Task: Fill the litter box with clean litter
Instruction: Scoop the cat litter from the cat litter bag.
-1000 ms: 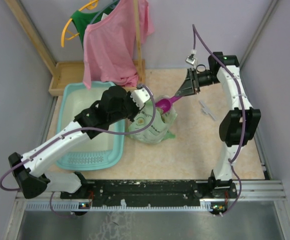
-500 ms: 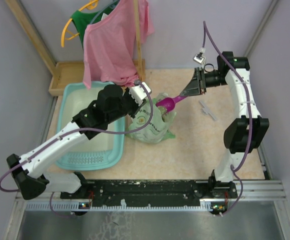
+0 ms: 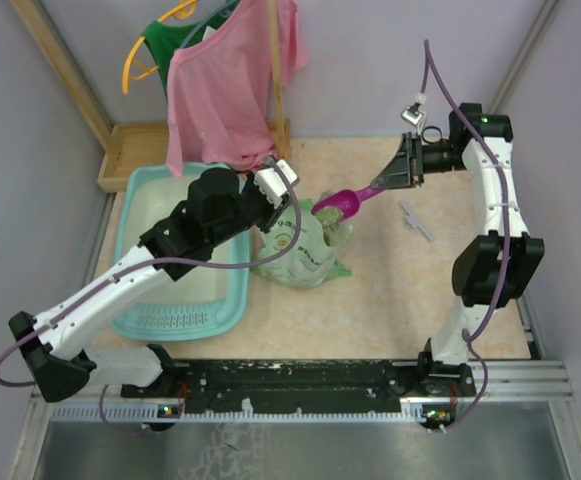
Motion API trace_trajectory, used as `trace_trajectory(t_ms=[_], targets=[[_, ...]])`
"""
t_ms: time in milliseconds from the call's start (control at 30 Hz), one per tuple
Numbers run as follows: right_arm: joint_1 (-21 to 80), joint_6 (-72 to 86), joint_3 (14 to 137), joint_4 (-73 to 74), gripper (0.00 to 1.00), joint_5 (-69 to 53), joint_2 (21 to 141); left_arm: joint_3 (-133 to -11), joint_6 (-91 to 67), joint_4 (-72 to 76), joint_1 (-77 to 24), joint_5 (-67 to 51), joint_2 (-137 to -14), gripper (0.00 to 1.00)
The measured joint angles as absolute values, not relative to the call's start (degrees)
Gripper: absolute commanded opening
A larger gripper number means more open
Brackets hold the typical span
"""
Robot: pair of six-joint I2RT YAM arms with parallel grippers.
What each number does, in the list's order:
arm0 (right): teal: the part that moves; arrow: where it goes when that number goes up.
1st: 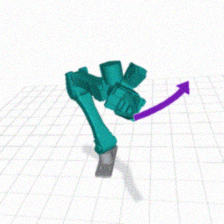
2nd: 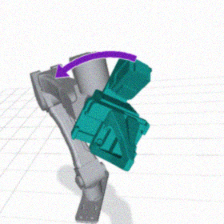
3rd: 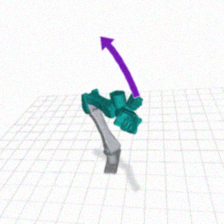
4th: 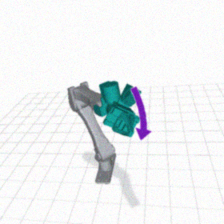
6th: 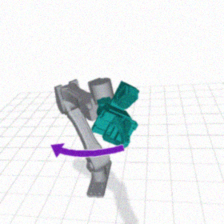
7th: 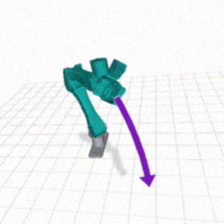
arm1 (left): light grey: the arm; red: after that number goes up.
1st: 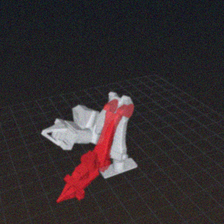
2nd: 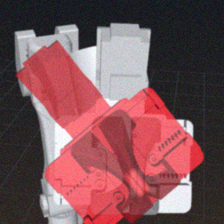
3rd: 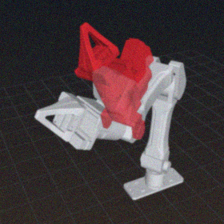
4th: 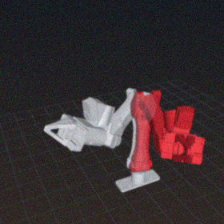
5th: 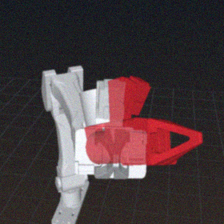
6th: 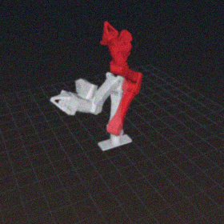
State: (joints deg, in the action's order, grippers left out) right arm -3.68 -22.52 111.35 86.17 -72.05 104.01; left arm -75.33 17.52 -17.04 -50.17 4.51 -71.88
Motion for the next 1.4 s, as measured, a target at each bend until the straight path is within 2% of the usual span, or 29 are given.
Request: trace_trajectory(t_ms=[200,600,1033,1400], targets=[[-4.34,-22.35,111.35,86.17,0.00,-72.10,104.01,-75.79,16.60,-14.59,-50.17,4.58,-70.11,0.40],[-4.82,-22.26,111.37,86.17,0.00,-72.10,102.10,-76.40,14.96,-11.60,-50.17,6.57,-68.25,0.41],[-6.46,-21.85,109.45,86.26,0.00,-73.60,99.48,-84.82,12.82,-15.75,-50.17,7.22,-74.08,0.37],[-6.50,-21.78,107.22,86.19,0.00,-74.72,98.08,-82.78,11.79,-16.73,-50.17,7.51,-73.32,0.38]])
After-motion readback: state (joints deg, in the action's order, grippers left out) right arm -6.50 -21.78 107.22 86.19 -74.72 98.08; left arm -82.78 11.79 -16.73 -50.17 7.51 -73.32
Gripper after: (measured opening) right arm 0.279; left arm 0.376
